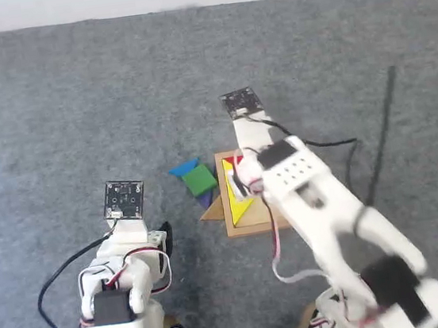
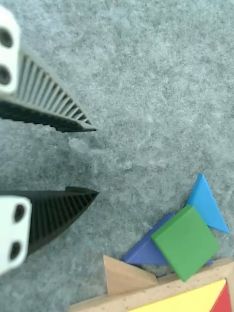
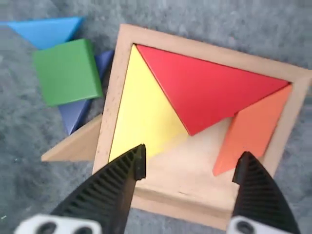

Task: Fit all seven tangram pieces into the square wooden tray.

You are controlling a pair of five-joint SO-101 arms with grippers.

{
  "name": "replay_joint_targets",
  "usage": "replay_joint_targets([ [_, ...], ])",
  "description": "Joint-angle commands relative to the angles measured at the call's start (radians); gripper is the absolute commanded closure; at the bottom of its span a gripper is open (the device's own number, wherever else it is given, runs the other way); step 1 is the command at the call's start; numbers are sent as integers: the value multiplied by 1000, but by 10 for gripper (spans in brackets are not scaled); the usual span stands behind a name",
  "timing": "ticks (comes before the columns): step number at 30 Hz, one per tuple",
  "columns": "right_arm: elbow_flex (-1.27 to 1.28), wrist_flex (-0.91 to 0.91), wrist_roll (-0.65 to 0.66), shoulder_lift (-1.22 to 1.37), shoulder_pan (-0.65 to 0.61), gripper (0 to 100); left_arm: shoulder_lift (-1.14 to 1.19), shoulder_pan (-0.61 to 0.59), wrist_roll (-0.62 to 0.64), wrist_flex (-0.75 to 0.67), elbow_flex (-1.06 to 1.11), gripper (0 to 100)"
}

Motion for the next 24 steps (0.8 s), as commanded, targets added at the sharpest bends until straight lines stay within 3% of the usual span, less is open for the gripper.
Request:
replay_joint_targets([
  [1, 87, -13, 8, -222, 71, 714, -11, -3, 9, 2, -12, 818],
  [4, 195, -13, 8, -352, 220, 732, -11, -3, 9, 2, -12, 818],
  [7, 253, 4, 15, -455, 420, 857, -11, -3, 9, 2, -12, 818],
  [10, 324, 10, 158, -549, 607, 940, -11, -3, 9, 2, -12, 818],
  [19, 597, 8, 382, -768, 1010, 943, -11, -3, 9, 2, -12, 818],
  [24, 692, -1, 460, -866, 1170, 942, -11, -3, 9, 2, -12, 818],
])
